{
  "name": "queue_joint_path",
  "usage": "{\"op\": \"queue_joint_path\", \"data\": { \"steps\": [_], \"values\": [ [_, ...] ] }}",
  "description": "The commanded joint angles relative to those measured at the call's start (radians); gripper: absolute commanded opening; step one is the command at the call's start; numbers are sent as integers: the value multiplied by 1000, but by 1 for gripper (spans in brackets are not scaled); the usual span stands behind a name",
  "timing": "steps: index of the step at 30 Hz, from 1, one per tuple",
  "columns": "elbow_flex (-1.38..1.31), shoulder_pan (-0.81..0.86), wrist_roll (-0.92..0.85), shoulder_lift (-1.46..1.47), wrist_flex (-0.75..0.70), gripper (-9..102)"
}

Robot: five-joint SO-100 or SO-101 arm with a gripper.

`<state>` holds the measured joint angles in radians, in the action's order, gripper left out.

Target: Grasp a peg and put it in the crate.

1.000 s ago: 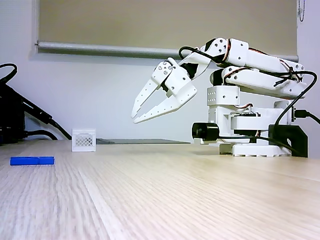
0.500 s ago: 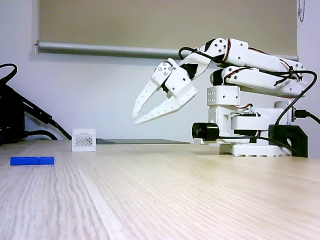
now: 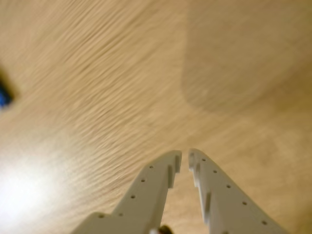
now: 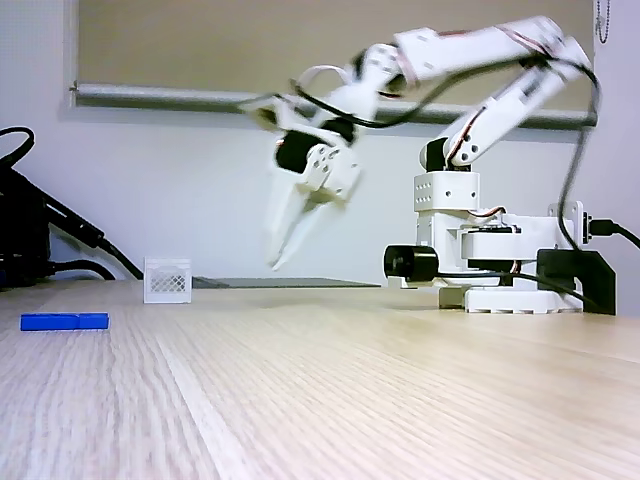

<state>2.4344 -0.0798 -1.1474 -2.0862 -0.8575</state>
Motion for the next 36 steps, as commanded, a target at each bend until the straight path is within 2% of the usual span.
{"op": "queue_joint_path", "data": {
  "steps": [1, 4, 16, 19, 26, 36],
  "values": [
    [-268, -54, -302, 160, 37, -1],
    [-408, -103, -377, 270, 25, 0],
    [-973, -202, -377, 750, 21, 0],
    [-1072, -215, -354, 821, 21, 3],
    [-1167, -258, -284, 865, 21, 25],
    [-1154, -268, -275, 940, 23, 26]
  ]
}}
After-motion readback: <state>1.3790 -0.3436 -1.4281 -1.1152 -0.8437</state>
